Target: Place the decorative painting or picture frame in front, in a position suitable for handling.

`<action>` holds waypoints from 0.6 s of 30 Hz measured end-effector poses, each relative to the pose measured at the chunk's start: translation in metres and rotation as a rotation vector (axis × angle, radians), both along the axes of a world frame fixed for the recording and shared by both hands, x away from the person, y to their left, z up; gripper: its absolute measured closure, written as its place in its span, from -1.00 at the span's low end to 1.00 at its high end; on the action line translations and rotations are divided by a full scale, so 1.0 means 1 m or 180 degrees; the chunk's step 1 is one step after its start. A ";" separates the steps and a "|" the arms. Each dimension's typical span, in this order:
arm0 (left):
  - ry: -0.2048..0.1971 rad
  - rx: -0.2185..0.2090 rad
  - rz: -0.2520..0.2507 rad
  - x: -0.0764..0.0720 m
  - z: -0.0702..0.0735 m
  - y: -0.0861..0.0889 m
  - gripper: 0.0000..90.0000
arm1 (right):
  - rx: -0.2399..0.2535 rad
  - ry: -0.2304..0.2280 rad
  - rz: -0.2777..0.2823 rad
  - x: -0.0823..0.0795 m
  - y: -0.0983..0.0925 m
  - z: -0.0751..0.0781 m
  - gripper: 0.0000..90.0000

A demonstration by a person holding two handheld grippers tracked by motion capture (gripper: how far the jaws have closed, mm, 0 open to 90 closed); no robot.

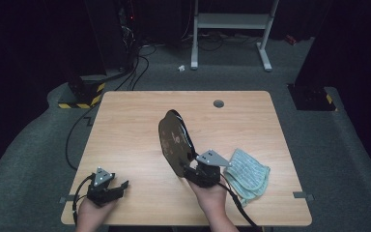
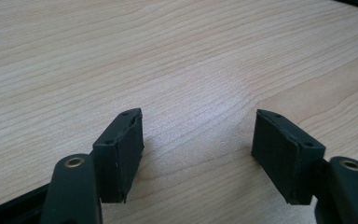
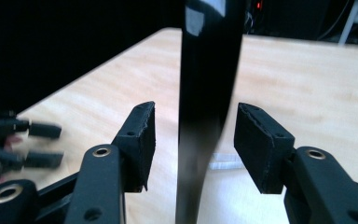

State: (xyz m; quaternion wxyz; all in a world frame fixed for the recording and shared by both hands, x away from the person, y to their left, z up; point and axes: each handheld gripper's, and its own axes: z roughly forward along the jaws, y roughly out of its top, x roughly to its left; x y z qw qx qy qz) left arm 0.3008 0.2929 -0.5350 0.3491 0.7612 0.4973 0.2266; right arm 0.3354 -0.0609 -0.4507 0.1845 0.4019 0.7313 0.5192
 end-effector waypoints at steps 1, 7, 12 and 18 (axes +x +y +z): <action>0.0000 0.0001 -0.0001 0.000 0.000 0.000 -0.25 | -0.0018 0.0033 -0.0001 -0.003 -0.001 -0.005 0.05; 0.0000 0.0001 -0.0001 0.000 0.000 0.000 -0.25 | -0.0089 0.0134 -0.0013 -0.011 -0.002 -0.029 0.23; 0.0000 0.0000 0.0000 0.000 0.000 0.000 -0.25 | -0.0069 0.0154 -0.0065 -0.008 -0.007 -0.035 0.25; 0.0000 0.0001 -0.0001 0.000 0.000 0.000 -0.25 | -0.0051 0.0178 -0.0113 -0.005 -0.016 -0.038 0.18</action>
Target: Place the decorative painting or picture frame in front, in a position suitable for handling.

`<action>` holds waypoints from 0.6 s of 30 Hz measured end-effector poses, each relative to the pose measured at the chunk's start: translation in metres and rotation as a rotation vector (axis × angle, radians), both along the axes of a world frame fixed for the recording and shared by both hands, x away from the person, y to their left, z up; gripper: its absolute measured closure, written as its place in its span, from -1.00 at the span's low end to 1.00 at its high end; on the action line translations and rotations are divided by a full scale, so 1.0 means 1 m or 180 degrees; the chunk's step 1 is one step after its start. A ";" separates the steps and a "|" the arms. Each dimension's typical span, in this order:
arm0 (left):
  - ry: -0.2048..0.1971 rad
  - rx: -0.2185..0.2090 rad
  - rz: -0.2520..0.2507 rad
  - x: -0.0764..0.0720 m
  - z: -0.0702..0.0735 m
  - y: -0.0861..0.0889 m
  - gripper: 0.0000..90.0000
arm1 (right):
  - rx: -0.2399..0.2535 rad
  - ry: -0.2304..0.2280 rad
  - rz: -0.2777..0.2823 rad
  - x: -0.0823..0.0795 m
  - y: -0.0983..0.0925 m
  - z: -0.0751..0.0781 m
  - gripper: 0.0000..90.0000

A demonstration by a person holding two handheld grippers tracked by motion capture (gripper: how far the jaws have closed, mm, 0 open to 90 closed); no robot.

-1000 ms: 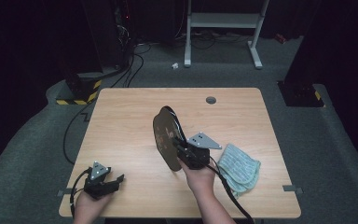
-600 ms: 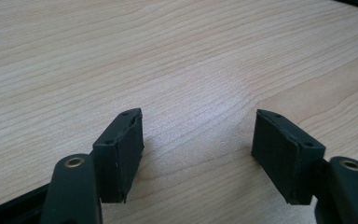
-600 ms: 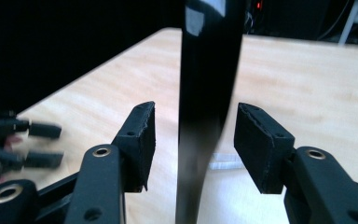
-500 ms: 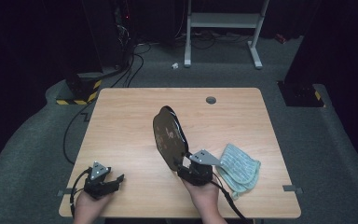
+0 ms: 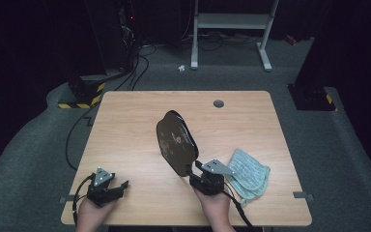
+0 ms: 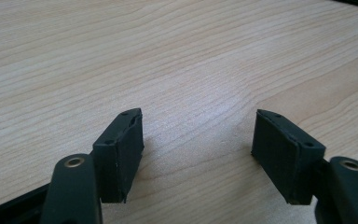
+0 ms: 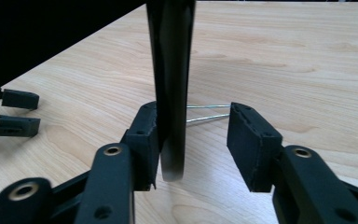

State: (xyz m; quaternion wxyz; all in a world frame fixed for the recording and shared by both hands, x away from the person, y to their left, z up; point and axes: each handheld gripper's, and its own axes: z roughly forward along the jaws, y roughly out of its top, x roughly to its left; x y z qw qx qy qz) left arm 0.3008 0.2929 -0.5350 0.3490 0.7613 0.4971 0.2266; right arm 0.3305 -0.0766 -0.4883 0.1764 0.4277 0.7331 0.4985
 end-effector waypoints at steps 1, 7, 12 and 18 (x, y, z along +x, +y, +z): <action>0.0000 -0.0001 0.0001 0.000 0.000 0.000 -0.25 | 0.0000 0.0000 0.0000 0.000 0.000 0.000 0.18; 0.0000 0.0000 0.0000 0.000 0.000 0.000 -0.25 | -0.0010 0.0001 -0.0078 0.004 -0.009 0.000 0.17; 0.0000 0.0002 0.0001 0.000 0.000 0.000 -0.25 | -0.0029 -0.0008 -0.0154 0.009 -0.017 0.001 0.18; 0.0000 0.0001 0.0001 0.000 0.000 0.000 -0.25 | -0.0066 -0.0005 -0.0240 0.018 -0.024 0.001 0.18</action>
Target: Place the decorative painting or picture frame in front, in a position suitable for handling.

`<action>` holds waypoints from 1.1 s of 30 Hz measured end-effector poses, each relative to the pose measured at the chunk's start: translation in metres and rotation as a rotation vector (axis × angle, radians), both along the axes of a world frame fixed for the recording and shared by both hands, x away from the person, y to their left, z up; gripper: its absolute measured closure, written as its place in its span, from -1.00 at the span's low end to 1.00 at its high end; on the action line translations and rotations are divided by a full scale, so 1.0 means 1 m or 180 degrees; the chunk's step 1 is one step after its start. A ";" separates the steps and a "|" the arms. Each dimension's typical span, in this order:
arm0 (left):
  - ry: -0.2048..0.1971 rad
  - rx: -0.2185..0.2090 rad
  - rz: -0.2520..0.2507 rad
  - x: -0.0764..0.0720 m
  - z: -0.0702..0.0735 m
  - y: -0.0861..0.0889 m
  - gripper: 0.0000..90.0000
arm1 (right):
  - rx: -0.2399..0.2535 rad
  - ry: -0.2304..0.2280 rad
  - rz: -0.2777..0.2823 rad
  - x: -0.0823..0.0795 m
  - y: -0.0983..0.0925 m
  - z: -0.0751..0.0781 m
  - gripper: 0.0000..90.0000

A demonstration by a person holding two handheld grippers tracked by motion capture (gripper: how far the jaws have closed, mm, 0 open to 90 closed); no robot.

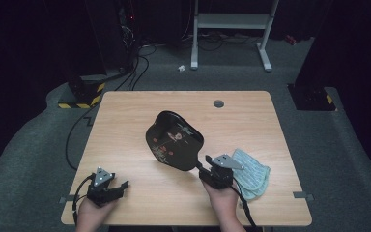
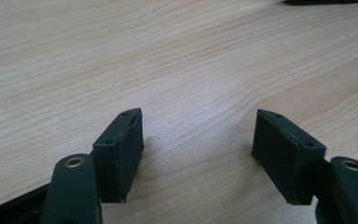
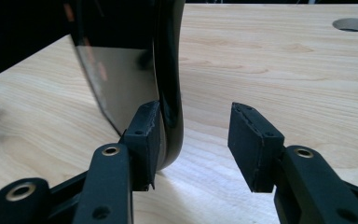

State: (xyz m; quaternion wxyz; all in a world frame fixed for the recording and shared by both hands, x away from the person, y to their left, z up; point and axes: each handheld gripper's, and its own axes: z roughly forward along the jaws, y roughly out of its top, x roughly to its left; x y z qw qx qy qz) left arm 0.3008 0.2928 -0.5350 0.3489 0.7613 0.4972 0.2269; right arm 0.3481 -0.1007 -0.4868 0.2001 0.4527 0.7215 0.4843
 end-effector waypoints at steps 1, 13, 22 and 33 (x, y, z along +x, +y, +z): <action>0.0000 0.0000 0.0000 0.000 0.000 0.000 -0.25 | -0.0006 0.0007 -0.0015 0.002 0.000 0.000 0.18; 0.0002 0.0001 -0.0002 0.000 0.000 0.000 -0.26 | -0.0014 0.0105 -0.0163 0.033 0.002 0.001 0.14; 0.0004 -0.0005 -0.0001 0.000 0.000 0.000 -0.26 | -0.0006 0.0136 -0.0223 0.054 0.011 0.002 0.13; 0.0008 -0.0004 -0.0030 -0.001 0.000 0.000 -0.26 | -0.0064 0.0145 -0.0229 0.076 0.025 0.000 0.12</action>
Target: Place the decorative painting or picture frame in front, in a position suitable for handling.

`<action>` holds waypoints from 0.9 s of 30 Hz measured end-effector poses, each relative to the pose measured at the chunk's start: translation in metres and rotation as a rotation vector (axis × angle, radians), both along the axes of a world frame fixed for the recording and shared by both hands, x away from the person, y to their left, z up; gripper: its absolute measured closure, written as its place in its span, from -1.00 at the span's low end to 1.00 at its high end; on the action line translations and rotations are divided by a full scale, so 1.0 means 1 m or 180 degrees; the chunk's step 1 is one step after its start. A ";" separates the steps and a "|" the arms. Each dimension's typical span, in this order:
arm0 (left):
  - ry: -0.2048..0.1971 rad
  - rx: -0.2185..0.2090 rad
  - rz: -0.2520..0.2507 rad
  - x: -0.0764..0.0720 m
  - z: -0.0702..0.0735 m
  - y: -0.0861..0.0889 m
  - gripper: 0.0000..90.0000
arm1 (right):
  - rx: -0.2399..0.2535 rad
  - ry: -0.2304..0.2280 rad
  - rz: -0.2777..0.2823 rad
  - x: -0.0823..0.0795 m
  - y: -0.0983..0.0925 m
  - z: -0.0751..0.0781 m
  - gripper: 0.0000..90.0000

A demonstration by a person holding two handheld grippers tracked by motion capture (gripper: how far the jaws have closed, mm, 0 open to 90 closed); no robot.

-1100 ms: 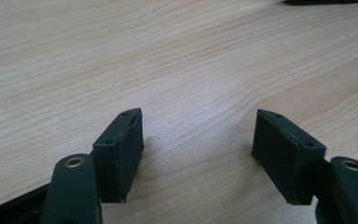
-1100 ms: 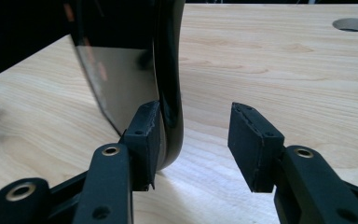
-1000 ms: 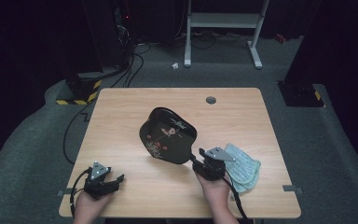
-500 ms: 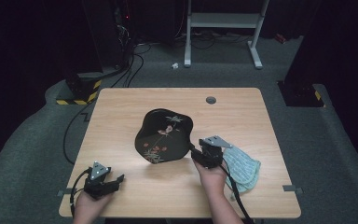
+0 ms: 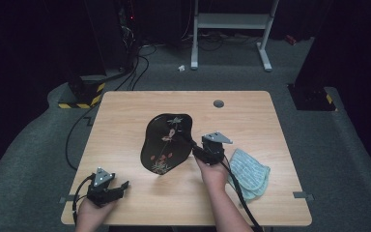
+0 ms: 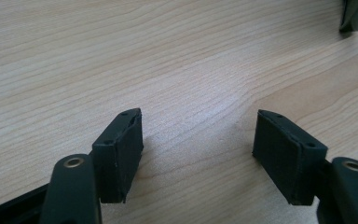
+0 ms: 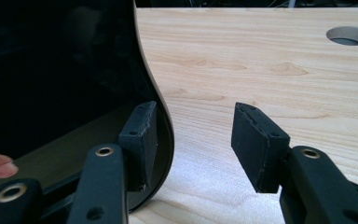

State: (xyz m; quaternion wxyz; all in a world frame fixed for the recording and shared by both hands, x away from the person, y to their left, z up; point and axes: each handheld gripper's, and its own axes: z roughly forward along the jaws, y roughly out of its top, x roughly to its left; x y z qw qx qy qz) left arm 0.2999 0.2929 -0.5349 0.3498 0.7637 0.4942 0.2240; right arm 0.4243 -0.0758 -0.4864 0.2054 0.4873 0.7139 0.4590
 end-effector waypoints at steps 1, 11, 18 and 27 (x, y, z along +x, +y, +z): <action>-0.0001 -0.0010 -0.0016 0.000 0.000 0.000 -0.26 | -0.0010 -0.0001 0.0005 0.001 0.000 -0.001 0.12; -0.0108 -0.0232 -0.0272 -0.006 0.008 -0.003 -0.22 | -0.0118 -0.0153 0.0163 -0.058 -0.036 0.004 0.10; -0.0536 -0.0492 -0.0582 -0.006 0.056 -0.037 -0.24 | -0.0224 -0.0156 0.0206 -0.114 -0.079 -0.010 0.10; -0.0634 -0.0484 -0.0637 0.035 0.097 -0.075 -0.23 | -0.0284 -0.0256 0.0312 -0.133 -0.089 -0.017 0.10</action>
